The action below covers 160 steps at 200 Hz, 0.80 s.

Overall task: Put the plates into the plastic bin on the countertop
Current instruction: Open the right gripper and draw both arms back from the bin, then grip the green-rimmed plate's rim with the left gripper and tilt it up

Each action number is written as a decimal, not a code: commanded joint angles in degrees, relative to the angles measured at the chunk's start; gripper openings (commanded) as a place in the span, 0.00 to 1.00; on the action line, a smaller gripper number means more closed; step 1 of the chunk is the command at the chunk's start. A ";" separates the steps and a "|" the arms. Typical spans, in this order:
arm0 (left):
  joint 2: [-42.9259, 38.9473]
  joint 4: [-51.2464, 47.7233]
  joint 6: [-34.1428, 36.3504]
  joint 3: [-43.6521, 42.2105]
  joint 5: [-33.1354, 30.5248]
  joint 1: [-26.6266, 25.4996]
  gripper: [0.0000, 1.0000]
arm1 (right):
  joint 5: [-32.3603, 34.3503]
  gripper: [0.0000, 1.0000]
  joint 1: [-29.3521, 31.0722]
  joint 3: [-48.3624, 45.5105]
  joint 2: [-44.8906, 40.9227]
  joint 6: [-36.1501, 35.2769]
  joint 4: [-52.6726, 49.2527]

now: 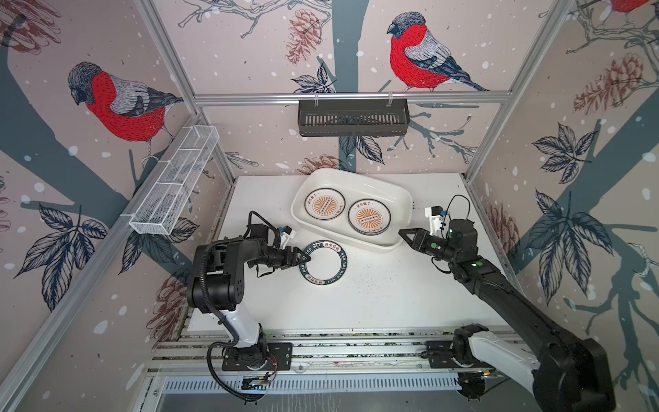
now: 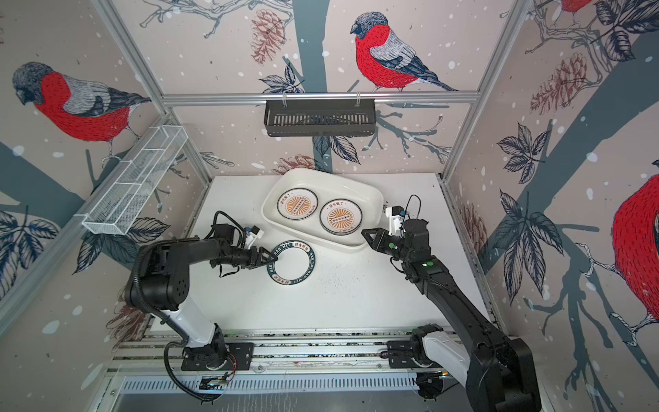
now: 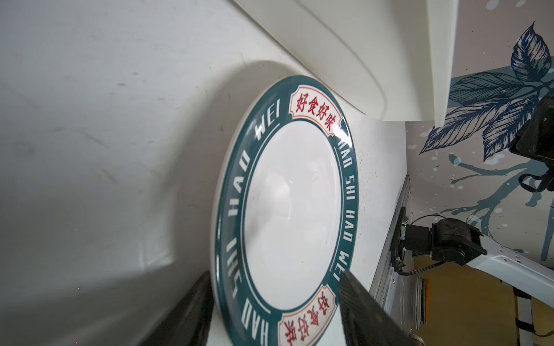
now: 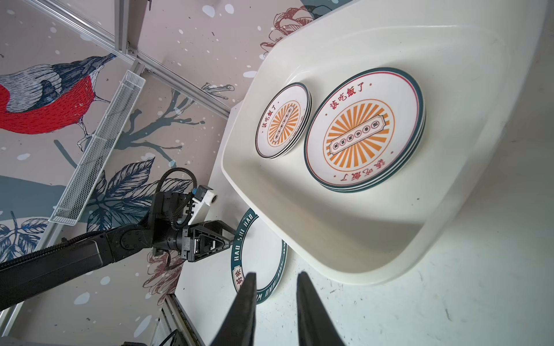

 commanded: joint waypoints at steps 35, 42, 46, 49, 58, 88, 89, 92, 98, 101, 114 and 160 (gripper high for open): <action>2.84 -1.20 1.36 -0.10 -0.76 -0.18 0.56 | -0.91 0.26 0.09 -0.94 -0.12 1.14 3.78; 2.94 -1.24 1.43 0.01 -0.68 -0.17 0.55 | -0.91 0.26 0.11 -1.03 -0.15 1.16 3.87; 2.96 -1.31 1.45 0.07 -0.57 -0.11 0.54 | -0.91 0.26 0.05 -1.10 -0.17 1.16 3.88; 3.00 -1.26 1.45 0.01 -0.59 -0.12 0.54 | -0.93 0.26 0.04 -1.12 -0.16 1.16 3.95; 3.13 -1.33 1.45 0.04 -0.51 -0.19 0.50 | -0.91 0.26 0.09 -1.21 -0.17 1.24 3.96; 3.67 -1.30 1.46 0.04 0.15 -0.12 0.40 | -1.00 0.26 0.11 -1.48 0.26 1.64 4.61; 3.70 -1.30 1.45 0.06 0.13 -0.11 0.40 | -1.04 0.26 0.18 -1.48 0.27 1.66 4.64; 3.77 -1.29 1.45 0.07 0.16 -0.12 0.40 | -1.08 0.26 0.15 -1.48 0.26 1.75 4.72; 3.81 -1.29 1.45 0.04 0.26 -0.11 0.38 | -1.08 0.26 0.16 -1.55 0.36 1.76 4.83; 3.89 -1.29 1.45 0.07 0.28 -0.18 0.37 | -1.08 0.26 0.13 -1.56 0.34 1.81 4.91; 4.21 -1.13 1.36 0.01 0.52 -0.14 0.35 | -1.09 0.26 0.16 -1.65 0.47 2.00 5.14; 4.61 -1.28 1.36 0.06 1.06 -0.10 0.23 | -1.00 0.26 0.30 -1.83 0.59 2.29 5.62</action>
